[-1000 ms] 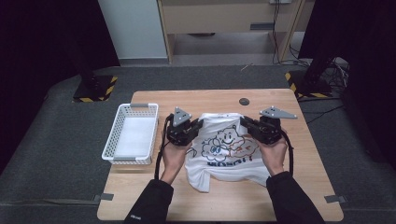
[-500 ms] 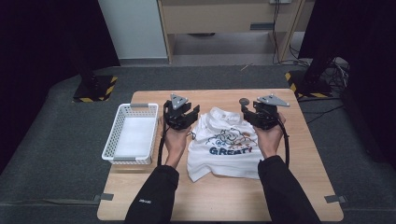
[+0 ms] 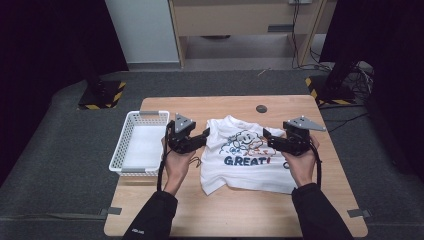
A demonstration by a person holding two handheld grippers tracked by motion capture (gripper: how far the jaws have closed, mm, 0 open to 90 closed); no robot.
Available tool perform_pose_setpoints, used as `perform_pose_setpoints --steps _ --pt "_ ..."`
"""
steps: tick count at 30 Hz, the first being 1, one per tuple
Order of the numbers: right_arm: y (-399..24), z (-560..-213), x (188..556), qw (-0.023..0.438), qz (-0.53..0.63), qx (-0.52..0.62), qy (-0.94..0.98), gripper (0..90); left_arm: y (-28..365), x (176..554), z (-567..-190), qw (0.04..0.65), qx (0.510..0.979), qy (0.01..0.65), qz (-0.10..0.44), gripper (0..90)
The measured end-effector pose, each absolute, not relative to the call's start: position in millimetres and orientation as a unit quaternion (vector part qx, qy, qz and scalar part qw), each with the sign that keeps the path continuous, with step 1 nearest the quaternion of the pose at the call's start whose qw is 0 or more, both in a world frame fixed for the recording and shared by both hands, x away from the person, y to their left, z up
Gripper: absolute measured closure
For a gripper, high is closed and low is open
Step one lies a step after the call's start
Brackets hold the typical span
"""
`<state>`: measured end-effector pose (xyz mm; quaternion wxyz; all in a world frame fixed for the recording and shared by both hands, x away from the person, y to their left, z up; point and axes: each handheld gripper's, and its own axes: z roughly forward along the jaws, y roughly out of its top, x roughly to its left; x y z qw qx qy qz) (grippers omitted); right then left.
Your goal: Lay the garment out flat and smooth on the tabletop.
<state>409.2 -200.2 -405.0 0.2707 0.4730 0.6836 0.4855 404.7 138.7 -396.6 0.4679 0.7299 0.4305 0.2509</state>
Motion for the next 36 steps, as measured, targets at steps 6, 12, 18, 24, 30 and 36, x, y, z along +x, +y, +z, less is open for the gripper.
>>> perform_pose_setpoints --steps 6,12,18,24,30,36 --pt "-205.4 -415.7 390.7 0.25 0.482 0.462 0.701 12.2 140.6 382.1 -414.1 0.458 0.751 0.413 0.233 37.6" --pt "-210.9 -432.5 374.0 0.238 0.471 0.46 0.714 8.1 143.2 361.7 -436.0 0.435 0.769 0.41 0.225 29.8" --pt "-224.7 -456.0 359.3 0.22 0.46 0.465 0.724 7.0 150.1 348.1 -458.3 0.421 0.771 0.428 0.214 23.0" --pt "-241.4 -477.7 347.6 0.216 0.444 0.476 0.728 5.5 154.0 342.1 -476.9 0.411 0.767 0.45 0.202 15.6" --pt "-243.2 -497.7 341.9 0.211 0.422 0.48 0.74 4.0 151.5 338.4 -492.3 0.389 0.78 0.451 0.194 14.3" --pt "-234.3 -509.2 345.2 0.202 0.386 0.475 0.764 2.3 147.9 345.4 -502.5 0.367 0.788 0.456 0.189 13.0"
